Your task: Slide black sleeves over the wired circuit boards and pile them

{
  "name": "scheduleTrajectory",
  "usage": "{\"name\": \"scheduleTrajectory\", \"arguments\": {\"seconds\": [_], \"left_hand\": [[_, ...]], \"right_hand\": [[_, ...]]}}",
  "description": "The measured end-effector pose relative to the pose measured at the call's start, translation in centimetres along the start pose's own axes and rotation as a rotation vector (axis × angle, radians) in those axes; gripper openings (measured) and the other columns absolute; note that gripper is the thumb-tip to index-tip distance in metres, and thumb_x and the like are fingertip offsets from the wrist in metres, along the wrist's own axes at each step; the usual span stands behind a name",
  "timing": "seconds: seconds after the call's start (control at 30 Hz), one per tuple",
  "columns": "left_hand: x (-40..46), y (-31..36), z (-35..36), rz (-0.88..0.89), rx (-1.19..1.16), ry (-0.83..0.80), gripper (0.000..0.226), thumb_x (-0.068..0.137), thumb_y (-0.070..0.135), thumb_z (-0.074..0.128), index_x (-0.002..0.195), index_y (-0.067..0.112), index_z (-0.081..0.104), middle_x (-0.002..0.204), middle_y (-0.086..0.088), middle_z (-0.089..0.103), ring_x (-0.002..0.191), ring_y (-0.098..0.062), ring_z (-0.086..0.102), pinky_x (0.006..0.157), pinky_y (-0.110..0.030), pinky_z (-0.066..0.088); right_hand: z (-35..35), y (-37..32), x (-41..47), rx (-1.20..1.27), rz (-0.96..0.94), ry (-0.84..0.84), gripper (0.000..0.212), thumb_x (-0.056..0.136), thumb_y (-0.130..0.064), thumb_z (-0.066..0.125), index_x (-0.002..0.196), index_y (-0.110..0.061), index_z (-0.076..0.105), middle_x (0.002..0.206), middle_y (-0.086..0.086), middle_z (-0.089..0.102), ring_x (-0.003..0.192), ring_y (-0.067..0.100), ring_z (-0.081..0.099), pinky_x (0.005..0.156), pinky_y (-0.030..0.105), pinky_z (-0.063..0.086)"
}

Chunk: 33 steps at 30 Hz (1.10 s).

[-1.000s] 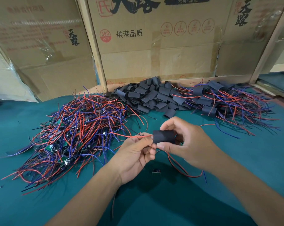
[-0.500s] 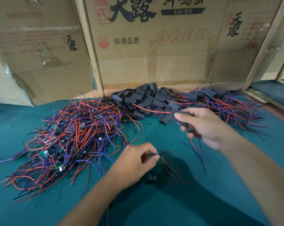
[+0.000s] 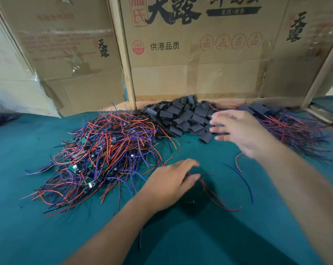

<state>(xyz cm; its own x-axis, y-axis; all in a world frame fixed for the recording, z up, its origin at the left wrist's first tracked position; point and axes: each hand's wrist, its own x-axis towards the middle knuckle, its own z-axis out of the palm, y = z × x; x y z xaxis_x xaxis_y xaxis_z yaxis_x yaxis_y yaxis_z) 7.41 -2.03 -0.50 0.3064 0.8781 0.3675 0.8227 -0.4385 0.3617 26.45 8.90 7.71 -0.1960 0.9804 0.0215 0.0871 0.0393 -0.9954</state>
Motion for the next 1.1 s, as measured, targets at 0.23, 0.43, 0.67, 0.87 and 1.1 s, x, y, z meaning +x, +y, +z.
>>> {"name": "scheduleTrajectory", "arguments": {"seconds": [0.23, 0.43, 0.67, 0.87, 1.1], "left_hand": [[0.1, -1.2, -1.0, -0.114, 0.067, 0.142, 0.011, 0.102, 0.022, 0.042, 0.109, 0.019, 0.05, 0.093, 0.004, 0.063, 0.083, -0.03, 0.062, 0.072, -0.046, 0.049], [-0.7, -1.8, -3.1, -0.273, 0.049, 0.31, 0.023, 0.097, 0.028, 0.055, 0.117, 0.024, 0.045, 0.089, 0.013, 0.057, 0.078, -0.01, 0.053, 0.068, -0.034, 0.043], [0.1, -14.0, -15.2, -0.723, 0.423, 0.431, 0.016, 0.093, 0.003, 0.049, 0.101, 0.003, 0.062, 0.098, -0.023, 0.065, 0.09, -0.042, 0.062, 0.077, -0.046, 0.049], [-0.9, -20.9, -16.5, -0.889, 0.396, -0.008, 0.023, 0.095, 0.007, 0.054, 0.092, -0.01, 0.07, 0.095, -0.029, 0.069, 0.089, -0.041, 0.065, 0.079, -0.041, 0.052], [-0.4, -20.6, -16.3, -0.918, 0.544, -0.107, 0.042, 0.092, 0.036, 0.064, 0.065, 0.005, 0.057, 0.07, -0.01, 0.058, 0.072, -0.029, 0.061, 0.069, -0.034, 0.053]], "right_hand": [[7.8, 7.1, -4.7, -0.22, -0.369, 0.112, 0.016, 0.091, -0.016, 0.065, 0.105, -0.023, 0.064, 0.084, -0.009, 0.067, 0.078, 0.006, 0.061, 0.073, 0.013, 0.044], [7.7, 9.6, -4.3, -0.561, -0.522, 0.006, 0.02, 0.094, -0.028, 0.058, 0.113, -0.025, 0.059, 0.088, -0.017, 0.058, 0.074, 0.002, 0.05, 0.075, 0.035, 0.051], [7.7, 10.3, -3.7, -0.578, -0.507, 0.013, 0.018, 0.092, -0.038, 0.052, 0.109, -0.033, 0.055, 0.085, -0.02, 0.057, 0.077, -0.001, 0.052, 0.071, 0.03, 0.046], [7.8, 10.7, -3.1, -0.598, -0.525, 0.011, 0.013, 0.092, -0.035, 0.054, 0.105, -0.033, 0.055, 0.083, -0.019, 0.057, 0.077, -0.001, 0.053, 0.065, 0.025, 0.041], [7.9, 11.1, -2.7, -0.587, -0.51, -0.001, 0.009, 0.092, -0.031, 0.055, 0.101, -0.034, 0.055, 0.082, -0.017, 0.058, 0.074, 0.004, 0.053, 0.063, 0.023, 0.042]]}}
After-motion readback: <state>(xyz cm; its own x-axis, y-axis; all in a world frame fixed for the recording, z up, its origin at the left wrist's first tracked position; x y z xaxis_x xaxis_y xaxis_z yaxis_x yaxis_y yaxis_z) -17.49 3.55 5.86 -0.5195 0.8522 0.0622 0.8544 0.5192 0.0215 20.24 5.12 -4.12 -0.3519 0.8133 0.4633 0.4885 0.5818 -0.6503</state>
